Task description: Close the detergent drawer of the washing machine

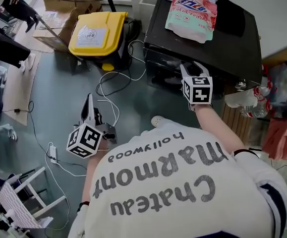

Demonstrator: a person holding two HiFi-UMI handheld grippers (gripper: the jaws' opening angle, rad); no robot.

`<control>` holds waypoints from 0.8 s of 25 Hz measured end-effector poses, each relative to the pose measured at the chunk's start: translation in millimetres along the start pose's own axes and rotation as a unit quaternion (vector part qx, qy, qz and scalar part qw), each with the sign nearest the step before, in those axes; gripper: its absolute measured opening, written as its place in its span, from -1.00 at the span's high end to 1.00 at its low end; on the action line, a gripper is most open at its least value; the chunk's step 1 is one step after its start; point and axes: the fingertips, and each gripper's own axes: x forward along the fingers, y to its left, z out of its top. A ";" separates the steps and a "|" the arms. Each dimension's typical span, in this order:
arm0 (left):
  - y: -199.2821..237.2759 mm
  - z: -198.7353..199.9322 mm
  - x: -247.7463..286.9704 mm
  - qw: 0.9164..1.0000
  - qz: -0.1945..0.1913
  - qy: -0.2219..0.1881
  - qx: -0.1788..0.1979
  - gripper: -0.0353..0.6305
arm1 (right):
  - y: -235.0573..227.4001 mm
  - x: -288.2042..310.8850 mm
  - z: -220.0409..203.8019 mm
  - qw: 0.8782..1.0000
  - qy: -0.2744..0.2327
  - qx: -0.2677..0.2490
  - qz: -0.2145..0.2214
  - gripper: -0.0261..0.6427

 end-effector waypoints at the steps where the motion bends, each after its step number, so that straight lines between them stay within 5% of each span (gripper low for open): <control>1: 0.0 0.8 -2.7 1.000 -0.002 -0.001 0.000 0.87 | 1.0 -1.9 -1.5 1.000 0.003 0.012 -0.007 0.45; 9: 6.6 -0.3 -31.7 1.000 -0.016 0.001 0.004 0.87 | 21.1 -22.7 -17.6 0.993 0.020 0.114 -0.029 0.44; 15: 13.7 -9.5 -57.0 1.000 -0.020 0.008 0.009 0.87 | 86.7 -35.4 -26.6 0.976 0.020 0.209 0.056 0.44; 20: 22.6 -8.3 -84.6 1.000 -0.009 -0.002 -0.001 0.87 | 146.8 -54.3 -0.4 0.966 -0.014 0.223 0.130 0.52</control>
